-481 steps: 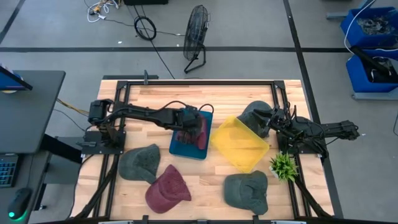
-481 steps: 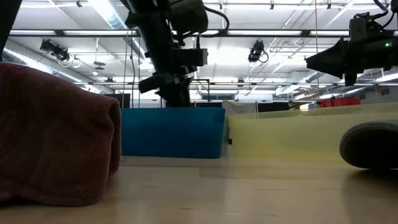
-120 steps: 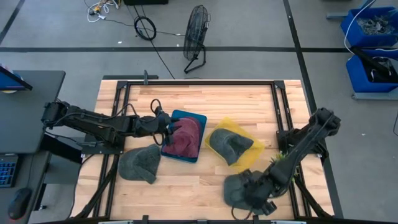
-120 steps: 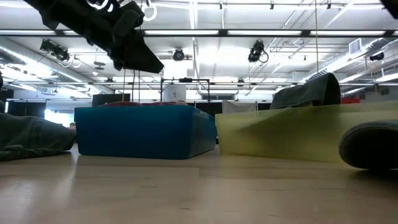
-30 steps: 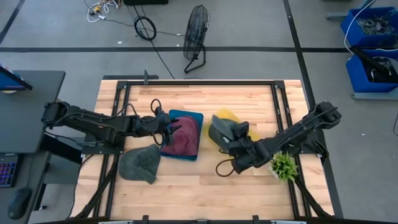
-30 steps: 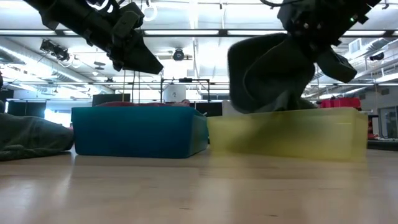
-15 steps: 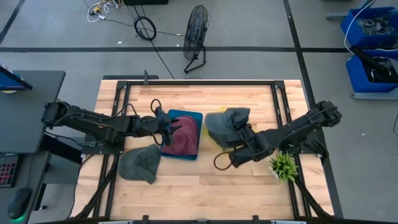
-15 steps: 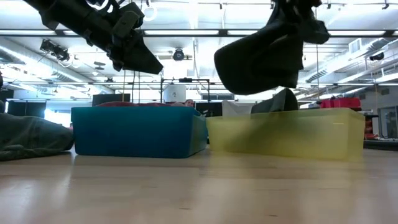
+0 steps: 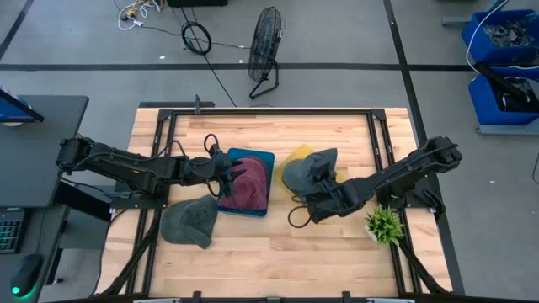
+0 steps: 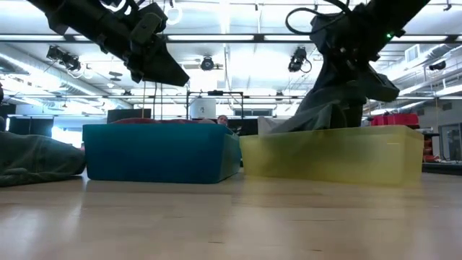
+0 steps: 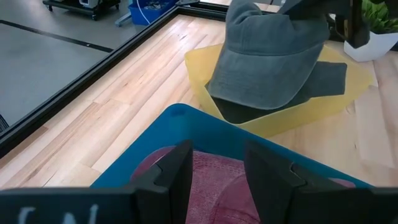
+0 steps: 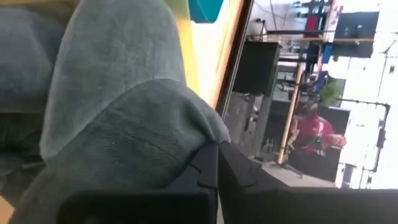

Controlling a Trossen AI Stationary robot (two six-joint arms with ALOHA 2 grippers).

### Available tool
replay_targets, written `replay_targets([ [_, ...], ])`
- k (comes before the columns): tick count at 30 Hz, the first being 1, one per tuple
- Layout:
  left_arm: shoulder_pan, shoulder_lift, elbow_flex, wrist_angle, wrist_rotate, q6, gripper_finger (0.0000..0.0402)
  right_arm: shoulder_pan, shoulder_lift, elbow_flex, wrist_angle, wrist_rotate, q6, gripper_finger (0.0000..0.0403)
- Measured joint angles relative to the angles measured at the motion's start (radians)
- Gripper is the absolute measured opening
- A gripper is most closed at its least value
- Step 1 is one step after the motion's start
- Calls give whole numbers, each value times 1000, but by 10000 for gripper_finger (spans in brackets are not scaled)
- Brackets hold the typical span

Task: Pick & Place hat
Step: Put the bottom gray cap into the yellow bin

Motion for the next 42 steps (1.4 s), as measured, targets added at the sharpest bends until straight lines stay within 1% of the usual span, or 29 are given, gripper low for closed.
replay_targets([
  [4, 0, 0, 0, 0, 0, 0, 145, 12, 0, 26, 30, 59, -109, 0],
  [6, 0, 0, 0, 0, 0, 1, 145, 11, 0, 64, 41, 43, -142, 0],
  [8, 0, 0, 0, 0, 0, 0, 145, 3, 0, 88, 41, -62, -136, 0],
  [11, 0, 0, 0, 0, 0, 0, 145, -20, 0, 91, 57, -258, -43, 0],
  [12, 0, 0, 0, -1, 0, 0, 145, -28, 4, 86, 64, -306, -6, 0],
  [13, 0, 0, 0, -1, 0, 0, 145, -34, 12, 80, 66, -329, 29, 0],
  [15, 0, 0, 0, -1, 0, 0, 145, -41, 33, 68, 39, -304, 86, 0],
  [17, 0, 0, 0, -1, 0, 0, 145, -49, 54, 68, 15, -236, 141, 0],
  [19, 0, 0, 0, -1, 0, 0, 145, -63, 67, 68, 5, -194, 203, 0],
  [22, 0, 0, 0, -6, 0, 0, 145, -81, 66, 68, 28, -185, 259, 4],
  [24, 0, 0, 0, -7, 0, 0, 145, -85, 56, 68, 27, -187, 269, 14],
  [28, 0, 0, 0, -9, 0, 0, 145, -77, 39, 91, 3, -194, 261, 45],
  [33, 0, 0, 0, -14, 0, 0, 145, -66, 33, 184, -74, -218, 274, 88],
  [36, 0, 0, 0, -14, 0, 0, 145, -66, 33, 242, -148, -220, 241, 113],
  [37, 0, 0, 0, -14, 0, 1, 145, -67, 32, 258, -168, -218, 209, 120],
  [39, 0, 0, 0, -14, 0, 1, 145, -71, 32, 273, -206, -211, 89, 132],
  [42, 0, 0, 0, -14, 0, 1, 145, -86, 32, 263, -223, -240, -192, 139],
])
